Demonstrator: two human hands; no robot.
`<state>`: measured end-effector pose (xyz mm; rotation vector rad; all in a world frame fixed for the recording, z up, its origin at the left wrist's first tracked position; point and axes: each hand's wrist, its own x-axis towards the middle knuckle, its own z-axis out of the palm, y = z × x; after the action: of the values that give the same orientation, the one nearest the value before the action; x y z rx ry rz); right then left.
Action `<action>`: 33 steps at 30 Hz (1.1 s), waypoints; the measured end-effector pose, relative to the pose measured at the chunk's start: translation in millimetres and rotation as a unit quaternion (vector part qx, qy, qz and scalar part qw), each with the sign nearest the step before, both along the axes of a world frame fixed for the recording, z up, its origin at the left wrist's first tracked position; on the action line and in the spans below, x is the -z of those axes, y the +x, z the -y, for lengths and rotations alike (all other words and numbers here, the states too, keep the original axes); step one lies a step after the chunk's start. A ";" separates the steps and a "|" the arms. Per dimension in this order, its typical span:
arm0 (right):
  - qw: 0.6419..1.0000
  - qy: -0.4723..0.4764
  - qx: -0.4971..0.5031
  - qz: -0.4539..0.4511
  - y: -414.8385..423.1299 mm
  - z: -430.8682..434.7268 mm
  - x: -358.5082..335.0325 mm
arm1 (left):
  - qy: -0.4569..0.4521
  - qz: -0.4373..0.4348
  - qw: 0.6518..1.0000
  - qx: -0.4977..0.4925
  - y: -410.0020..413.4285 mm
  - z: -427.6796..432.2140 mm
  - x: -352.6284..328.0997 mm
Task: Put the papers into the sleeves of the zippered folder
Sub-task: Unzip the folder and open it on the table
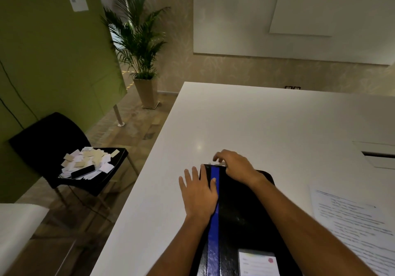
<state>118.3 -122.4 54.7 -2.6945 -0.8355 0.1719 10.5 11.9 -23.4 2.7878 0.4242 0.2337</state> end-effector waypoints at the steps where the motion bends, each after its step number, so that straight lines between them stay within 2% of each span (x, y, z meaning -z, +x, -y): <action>1: 0.999 0.000 -0.024 -0.042 9.0 -6.7 -3.8 | -0.006 0.002 1.000 -0.002 0.5 -0.3 0.2; 4: 0.991 -0.025 -0.073 -0.112 32.0 -26.1 -12.6 | -0.024 0.021 0.999 -0.002 1.1 -1.8 2.2; 8: 0.983 -0.065 -0.107 -0.135 48.7 -40.1 -16.5 | -0.035 0.012 0.999 0.006 7.2 -5.7 2.7; 13: 0.981 -0.077 -0.130 -0.122 62.8 -38.8 -17.2 | -0.082 0.022 0.996 0.009 15.8 -8.3 1.3; 18: 0.977 -0.112 -0.169 -0.068 69.7 -35.0 -14.6 | -0.151 0.037 0.988 0.013 27.2 -13.9 -2.5; 21: 0.969 -0.132 -0.210 0.016 67.8 -28.4 -10.5 | -0.193 0.044 0.980 0.014 32.3 -18.5 -3.2; 24: 0.940 -0.172 -0.273 0.112 66.3 -18.0 -6.6 | -0.221 0.040 0.974 0.017 38.8 -21.4 -5.5; 28: 0.935 -0.153 -0.289 0.137 68.5 3.9 -1.9 | -0.220 0.029 0.975 0.019 38.1 -20.3 -2.2; 33: 0.937 -0.114 -0.294 0.148 71.9 28.2 10.0 | -0.159 0.026 0.987 0.016 31.1 -16.7 0.4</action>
<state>190.2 -150.7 44.7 -2.6233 -1.8047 -0.0123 41.6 28.5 -23.8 2.4676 0.3677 0.2092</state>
